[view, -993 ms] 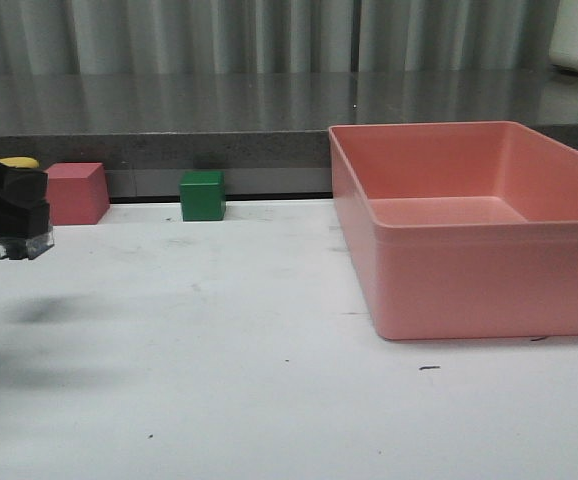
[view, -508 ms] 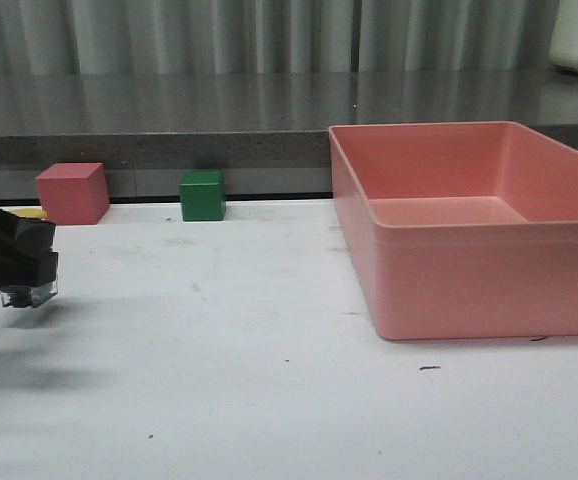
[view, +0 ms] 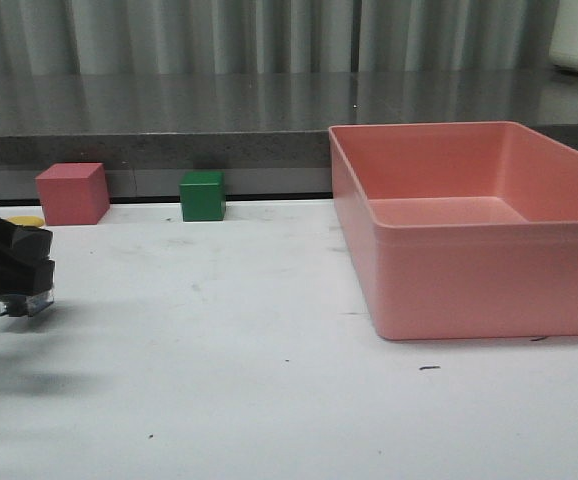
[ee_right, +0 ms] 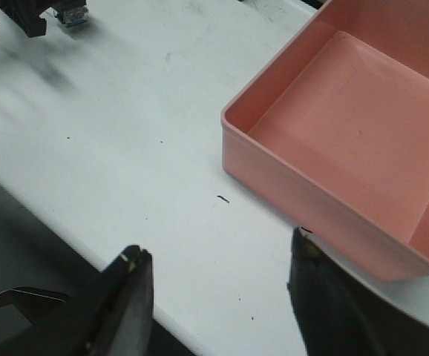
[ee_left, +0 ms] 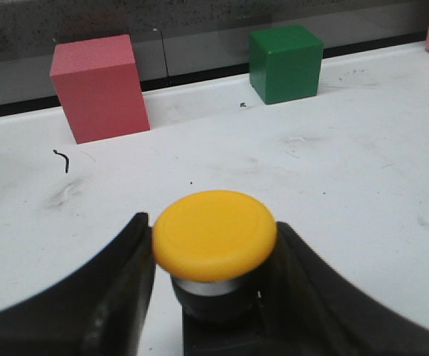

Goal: Place and stand button with both arms

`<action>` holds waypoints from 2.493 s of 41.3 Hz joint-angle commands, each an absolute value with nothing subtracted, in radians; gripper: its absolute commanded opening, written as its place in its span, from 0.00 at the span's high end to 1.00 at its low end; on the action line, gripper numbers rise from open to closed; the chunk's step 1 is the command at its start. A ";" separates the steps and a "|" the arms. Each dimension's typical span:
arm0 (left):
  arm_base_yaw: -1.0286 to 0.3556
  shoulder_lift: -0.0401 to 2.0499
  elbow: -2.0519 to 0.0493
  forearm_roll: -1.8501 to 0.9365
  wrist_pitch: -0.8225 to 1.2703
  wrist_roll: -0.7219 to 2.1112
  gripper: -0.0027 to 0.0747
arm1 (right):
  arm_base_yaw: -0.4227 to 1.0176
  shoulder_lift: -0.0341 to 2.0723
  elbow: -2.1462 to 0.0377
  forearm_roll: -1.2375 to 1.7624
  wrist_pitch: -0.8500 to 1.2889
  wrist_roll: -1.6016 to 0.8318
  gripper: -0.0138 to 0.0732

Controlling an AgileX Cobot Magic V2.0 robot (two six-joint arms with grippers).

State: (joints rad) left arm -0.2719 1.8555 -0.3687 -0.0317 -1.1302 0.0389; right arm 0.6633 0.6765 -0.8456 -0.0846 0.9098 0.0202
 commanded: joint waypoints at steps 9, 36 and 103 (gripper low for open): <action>-0.270 1.823 -0.353 -0.038 -1.315 0.029 0.76 | 0.658 0.675 -0.870 -0.088 0.853 0.009 0.34; -0.270 1.823 -0.292 -0.038 -1.336 0.029 0.47 | 0.658 0.675 -0.870 -0.088 0.853 0.009 0.34; -0.270 0.721 -0.872 -0.074 0.891 0.009 0.40 | 0.658 0.675 -0.870 -0.088 0.853 0.009 0.34</action>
State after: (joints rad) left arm -0.2719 0.7651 -0.8079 -0.0715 0.8619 0.0102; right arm 0.6633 0.6765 -0.8456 -0.0846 0.9098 0.0202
